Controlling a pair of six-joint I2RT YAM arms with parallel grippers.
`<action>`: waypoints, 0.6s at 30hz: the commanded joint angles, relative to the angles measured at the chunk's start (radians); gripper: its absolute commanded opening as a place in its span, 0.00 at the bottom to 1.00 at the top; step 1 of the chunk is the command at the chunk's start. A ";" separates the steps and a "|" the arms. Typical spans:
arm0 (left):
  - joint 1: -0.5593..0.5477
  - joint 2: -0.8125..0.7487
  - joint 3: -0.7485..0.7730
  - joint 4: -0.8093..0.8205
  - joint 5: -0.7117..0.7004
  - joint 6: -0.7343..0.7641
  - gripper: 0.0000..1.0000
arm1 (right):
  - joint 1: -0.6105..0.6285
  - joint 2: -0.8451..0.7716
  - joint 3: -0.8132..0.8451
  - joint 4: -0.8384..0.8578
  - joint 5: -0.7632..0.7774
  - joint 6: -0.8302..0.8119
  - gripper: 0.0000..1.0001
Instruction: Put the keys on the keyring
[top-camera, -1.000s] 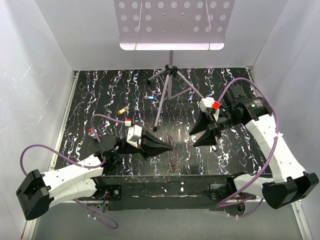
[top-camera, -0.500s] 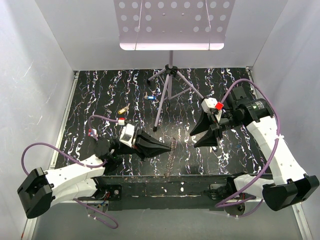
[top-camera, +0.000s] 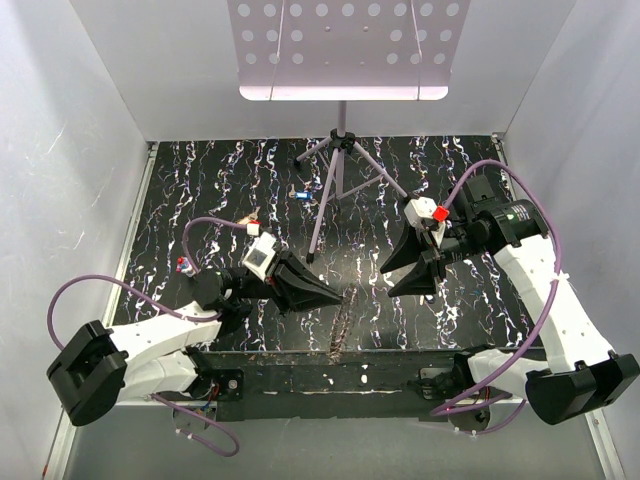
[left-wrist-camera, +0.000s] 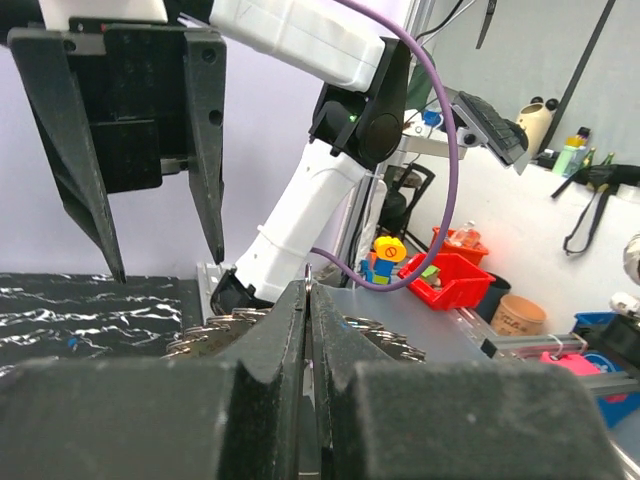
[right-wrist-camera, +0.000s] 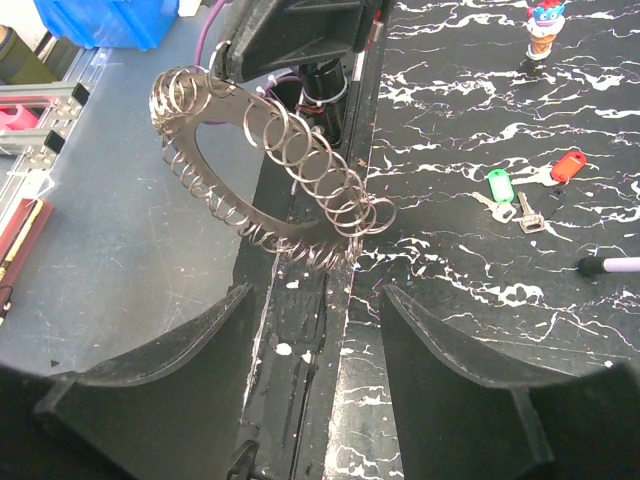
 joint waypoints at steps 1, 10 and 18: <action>0.020 0.014 0.063 0.253 0.055 -0.103 0.00 | -0.005 -0.025 -0.002 -0.046 -0.039 -0.023 0.61; 0.026 0.028 0.123 0.251 0.091 -0.129 0.00 | -0.006 -0.031 0.002 -0.051 -0.047 -0.022 0.61; 0.026 0.032 0.191 0.253 0.073 -0.132 0.00 | -0.006 -0.034 0.008 -0.062 -0.085 -0.028 0.61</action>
